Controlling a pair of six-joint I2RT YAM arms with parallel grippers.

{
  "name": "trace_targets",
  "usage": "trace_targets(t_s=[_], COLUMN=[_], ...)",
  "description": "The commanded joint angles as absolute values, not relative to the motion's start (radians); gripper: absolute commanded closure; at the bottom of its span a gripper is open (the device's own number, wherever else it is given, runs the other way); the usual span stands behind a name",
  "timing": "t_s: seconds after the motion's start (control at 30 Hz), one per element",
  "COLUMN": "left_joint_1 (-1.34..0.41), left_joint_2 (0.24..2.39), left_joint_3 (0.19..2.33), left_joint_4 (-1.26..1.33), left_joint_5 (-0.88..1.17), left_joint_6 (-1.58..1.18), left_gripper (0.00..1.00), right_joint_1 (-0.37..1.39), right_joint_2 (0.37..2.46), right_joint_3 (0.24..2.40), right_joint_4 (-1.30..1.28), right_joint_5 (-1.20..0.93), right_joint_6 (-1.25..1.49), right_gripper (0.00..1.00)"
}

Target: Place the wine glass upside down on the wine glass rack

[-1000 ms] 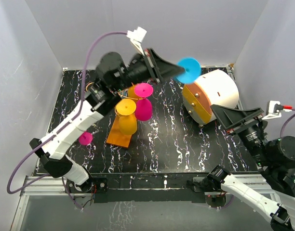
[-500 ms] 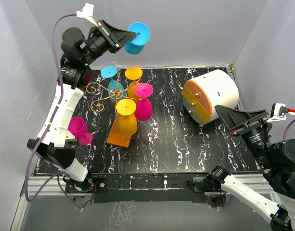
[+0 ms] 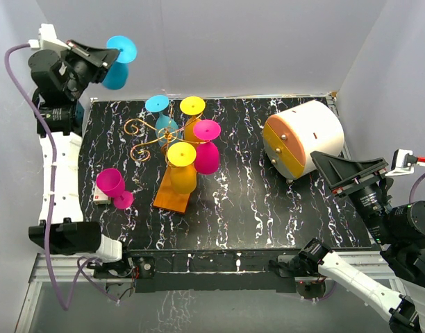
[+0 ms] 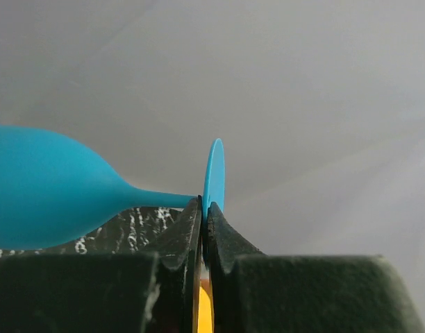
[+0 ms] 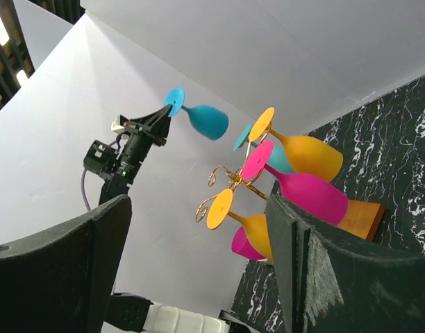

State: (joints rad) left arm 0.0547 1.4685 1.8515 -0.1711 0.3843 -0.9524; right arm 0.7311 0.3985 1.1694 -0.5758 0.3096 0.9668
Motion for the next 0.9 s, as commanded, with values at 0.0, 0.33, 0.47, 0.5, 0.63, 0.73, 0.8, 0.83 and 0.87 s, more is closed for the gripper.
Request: trace_targets(t_s=[0.0, 0.33, 0.47, 0.5, 0.63, 0.73, 0.8, 0.83, 0.87], left_joint_1=[0.107, 0.112, 0.112, 0.111, 0.11, 0.108, 0.103, 0.098, 0.094], left_joint_2=[1.338, 1.071, 0.996, 0.981, 0.914, 0.859, 0.822, 0.81, 0.8], left_joint_3=[1.778, 1.466, 1.415, 1.401, 1.345, 1.287, 1.251, 1.245, 1.249], left_joint_4=[-0.235, -0.286, -0.356, -0.371, -0.446, -0.488, -0.499, -0.506, -0.519], left_joint_5=[0.288, 0.077, 0.031, 0.032, 0.066, 0.115, 0.14, 0.148, 0.147], left_joint_6=[-0.916, -0.942, -0.927, -0.925, -0.926, -0.953, -0.969, -0.972, -0.969], left_gripper=[1.0, 1.0, 1.0, 1.0, 1.0, 1.0, 1.0, 1.0, 1.0], right_joint_1=[0.734, 0.732, 0.734, 0.734, 0.733, 0.733, 0.734, 0.733, 0.734], right_joint_2=[0.389, 0.383, 0.385, 0.387, 0.393, 0.394, 0.396, 0.401, 0.405], right_joint_3=[1.195, 1.166, 1.158, 1.157, 1.155, 1.153, 1.155, 1.156, 1.158], right_joint_4=[-0.576, -0.584, -0.586, -0.586, -0.592, -0.596, -0.598, -0.6, -0.604], right_joint_5=[0.327, 0.341, 0.345, 0.346, 0.35, 0.353, 0.354, 0.354, 0.354], right_joint_6=[0.96, 0.977, 0.979, 0.979, 0.98, 0.98, 0.98, 0.98, 0.98], right_gripper=[0.24, 0.25, 0.25, 0.25, 0.25, 0.25, 0.25, 0.25, 0.25])
